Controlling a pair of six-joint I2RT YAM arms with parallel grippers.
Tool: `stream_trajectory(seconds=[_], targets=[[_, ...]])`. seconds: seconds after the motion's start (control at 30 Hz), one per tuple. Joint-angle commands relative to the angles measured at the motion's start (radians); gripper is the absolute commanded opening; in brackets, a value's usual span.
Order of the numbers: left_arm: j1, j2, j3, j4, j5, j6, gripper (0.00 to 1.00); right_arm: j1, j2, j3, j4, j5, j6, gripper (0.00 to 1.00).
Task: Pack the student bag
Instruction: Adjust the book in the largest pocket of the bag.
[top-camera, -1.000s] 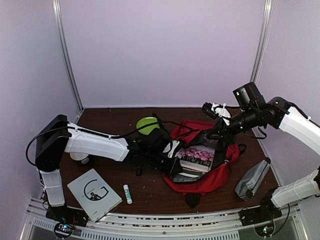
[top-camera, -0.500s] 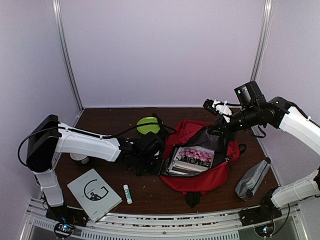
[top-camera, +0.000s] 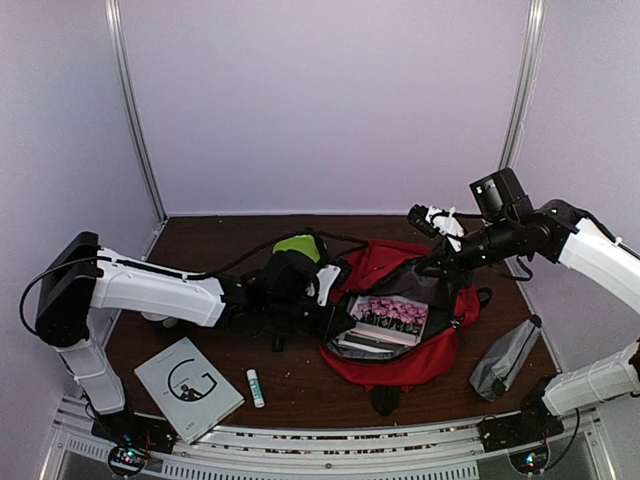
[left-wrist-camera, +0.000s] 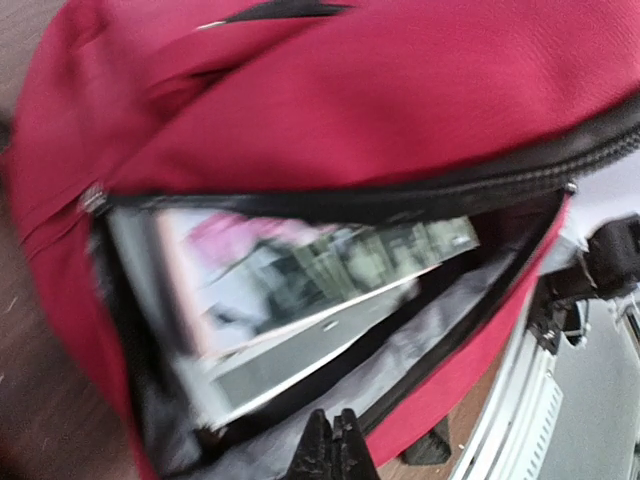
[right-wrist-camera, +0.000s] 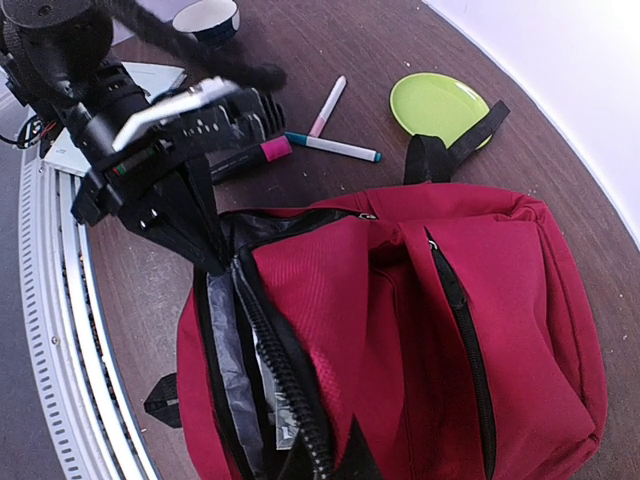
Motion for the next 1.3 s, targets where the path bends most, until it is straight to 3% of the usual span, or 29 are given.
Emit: stream_trajectory(seconds=[0.0, 0.33, 0.63, 0.77, 0.9, 0.93, 1.07, 1.27], targets=[[-0.005, 0.112, 0.092, 0.169, 0.201, 0.073, 0.00, -0.006, -0.043, 0.014, 0.042, -0.035, -0.005, 0.00], [0.023, 0.252, 0.192, 0.147, 0.190, 0.029, 0.00, -0.006, -0.063, 0.027, 0.050, -0.029, 0.007, 0.00], [0.096, 0.338, 0.260, 0.252, 0.204, -0.075, 0.00, -0.018, -0.077, 0.006, 0.048, 0.001, -0.010, 0.00], [0.098, 0.344, 0.295, 0.257, 0.230, -0.069, 0.00, -0.071, -0.057, 0.000, 0.030, 0.034, -0.069, 0.00], [0.097, 0.271, 0.235, 0.259, 0.239, -0.034, 0.00, -0.176, -0.007, 0.010, 0.064, 0.070, -0.104, 0.00], [0.097, 0.247, 0.219, 0.251, 0.245, -0.021, 0.02, -0.200, 0.014, 0.023, 0.070, 0.070, -0.102, 0.00], [0.091, 0.149, 0.196, 0.112, 0.241, 0.040, 0.27, -0.255, 0.063, 0.058, 0.076, 0.041, -0.104, 0.00], [0.089, -0.043, 0.085, -0.164, -0.059, 0.059, 0.54, -0.263, -0.026, 0.004, 0.095, -0.020, -0.102, 0.00]])
